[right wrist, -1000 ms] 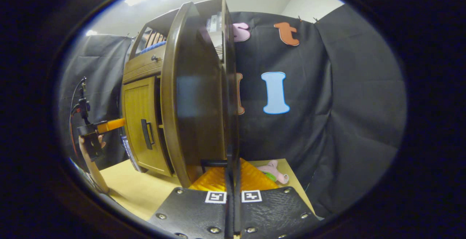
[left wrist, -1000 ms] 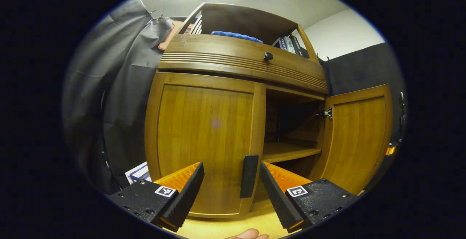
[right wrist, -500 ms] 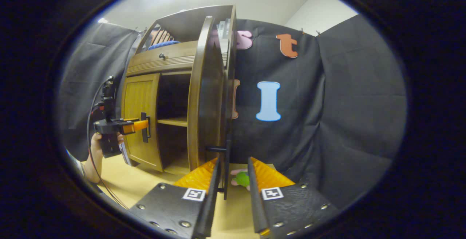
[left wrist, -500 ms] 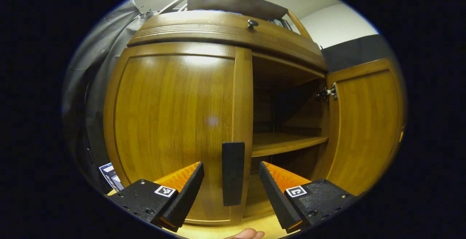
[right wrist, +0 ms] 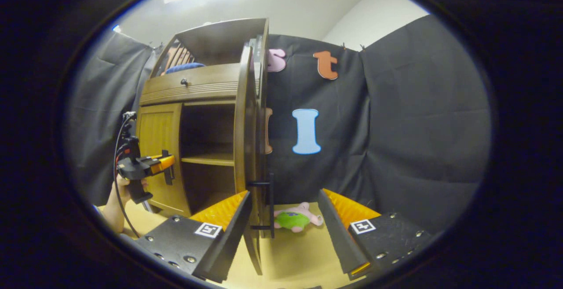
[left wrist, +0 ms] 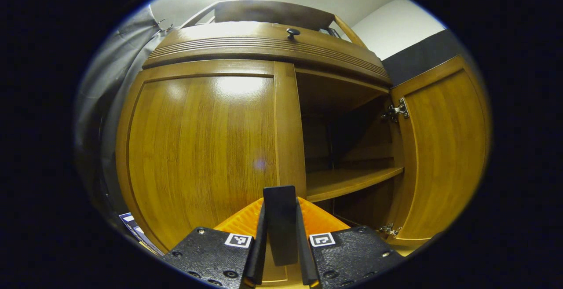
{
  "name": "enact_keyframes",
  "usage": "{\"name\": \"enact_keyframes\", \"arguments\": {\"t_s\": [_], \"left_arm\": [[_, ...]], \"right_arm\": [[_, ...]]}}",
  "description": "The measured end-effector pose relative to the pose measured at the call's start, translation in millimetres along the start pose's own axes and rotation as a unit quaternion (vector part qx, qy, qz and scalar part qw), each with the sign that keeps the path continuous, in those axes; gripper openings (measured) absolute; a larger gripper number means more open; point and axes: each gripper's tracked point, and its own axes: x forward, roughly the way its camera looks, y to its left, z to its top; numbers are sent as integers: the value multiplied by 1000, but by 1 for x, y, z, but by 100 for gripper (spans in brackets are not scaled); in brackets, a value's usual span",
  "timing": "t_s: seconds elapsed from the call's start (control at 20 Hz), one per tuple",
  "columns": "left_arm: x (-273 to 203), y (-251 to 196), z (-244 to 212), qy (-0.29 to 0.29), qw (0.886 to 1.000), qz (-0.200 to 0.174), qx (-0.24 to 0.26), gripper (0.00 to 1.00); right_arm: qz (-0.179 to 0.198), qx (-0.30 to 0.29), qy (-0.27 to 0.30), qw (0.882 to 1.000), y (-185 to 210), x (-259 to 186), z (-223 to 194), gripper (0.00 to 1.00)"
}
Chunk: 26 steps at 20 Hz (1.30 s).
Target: Open the right door of the double-door shoe cabinet with the right hand, and open the left door with the left hand.
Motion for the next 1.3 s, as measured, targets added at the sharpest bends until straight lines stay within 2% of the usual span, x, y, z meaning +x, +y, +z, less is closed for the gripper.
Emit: {"name": "enact_keyframes", "arguments": {"t_s": [0.05,0.15,0.3,0.35,0.4,0.55,0.6,0.7,0.75,0.8,1.15,1.3], "left_arm": [[-2,-1,1,7,1000,-2,-8,31],[-12,-2,-1,32,999,-12,-32,31],[-32,-4,1,55,997,-22,-45,30],[-35,-6,3,55,997,-25,-41,30],[-39,-6,4,56,997,-27,-36,31],[-50,-6,5,60,997,-43,-31,32],[-61,-4,7,63,996,-49,-34,30],[-73,-4,8,68,995,-58,-32,30],[-79,-3,10,69,995,-61,-29,30],[-87,-1,11,72,995,-63,-26,30],[-131,13,19,96,992,-72,-24,29],[-149,22,23,109,992,-64,-26,30]], "right_arm": [[19,19,-8,1000,13,-3,7,91],[32,37,-24,999,29,-8,24,91],[38,10,-32,999,52,-20,39,91],[42,2,-33,999,62,-22,43,84],[42,-5,-32,999,69,-24,45,91],[44,-16,-32,998,86,-31,52,89],[41,-16,-30,999,89,-32,52,93],[36,-11,-24,999,93,-34,52,92],[31,-9,-21,999,93,-34,50,96],[30,-9,-22,999,93,-32,50,96],[-5,43,-14,999,82,-31,46,96],[1,61,-13,998,88,-30,41,99]]}}
